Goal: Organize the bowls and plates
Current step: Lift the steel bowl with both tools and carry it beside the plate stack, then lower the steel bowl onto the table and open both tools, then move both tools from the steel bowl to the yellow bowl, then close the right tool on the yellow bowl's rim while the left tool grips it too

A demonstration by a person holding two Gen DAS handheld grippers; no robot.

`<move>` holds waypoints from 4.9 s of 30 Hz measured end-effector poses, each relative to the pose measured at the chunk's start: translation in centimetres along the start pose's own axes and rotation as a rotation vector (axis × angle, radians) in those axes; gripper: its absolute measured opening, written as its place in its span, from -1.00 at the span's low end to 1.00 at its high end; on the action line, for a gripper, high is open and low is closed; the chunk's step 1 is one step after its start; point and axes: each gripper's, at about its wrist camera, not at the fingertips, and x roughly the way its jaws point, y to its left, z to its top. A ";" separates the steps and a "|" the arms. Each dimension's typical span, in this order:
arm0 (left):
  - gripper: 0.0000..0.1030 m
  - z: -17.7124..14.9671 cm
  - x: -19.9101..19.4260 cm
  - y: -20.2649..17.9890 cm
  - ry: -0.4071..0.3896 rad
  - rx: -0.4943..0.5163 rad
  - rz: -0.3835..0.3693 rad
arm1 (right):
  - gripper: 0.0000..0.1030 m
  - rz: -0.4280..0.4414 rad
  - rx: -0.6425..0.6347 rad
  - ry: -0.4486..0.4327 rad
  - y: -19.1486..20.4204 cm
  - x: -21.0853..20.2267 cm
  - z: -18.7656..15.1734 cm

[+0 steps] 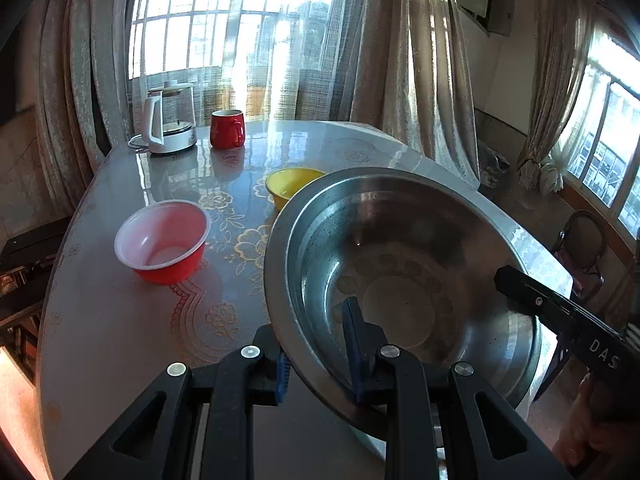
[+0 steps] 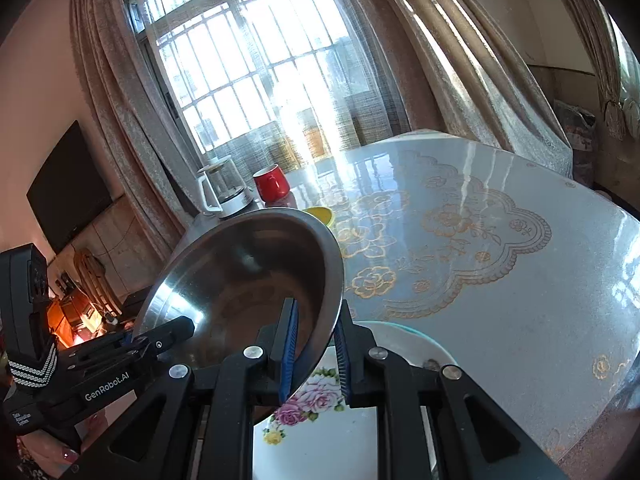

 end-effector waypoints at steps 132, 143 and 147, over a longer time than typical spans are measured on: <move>0.65 6.7 4.7 6.7 0.145 -0.068 0.181 | -0.35 -0.014 0.393 0.415 -4.7 27.2 9.0; 0.65 8.6 7.3 5.3 0.164 -0.046 0.191 | -0.75 0.042 0.316 0.450 -4.9 27.1 8.0; 0.65 9.2 9.1 4.4 0.187 -0.035 0.191 | -0.76 0.026 0.277 0.476 -5.2 26.2 7.4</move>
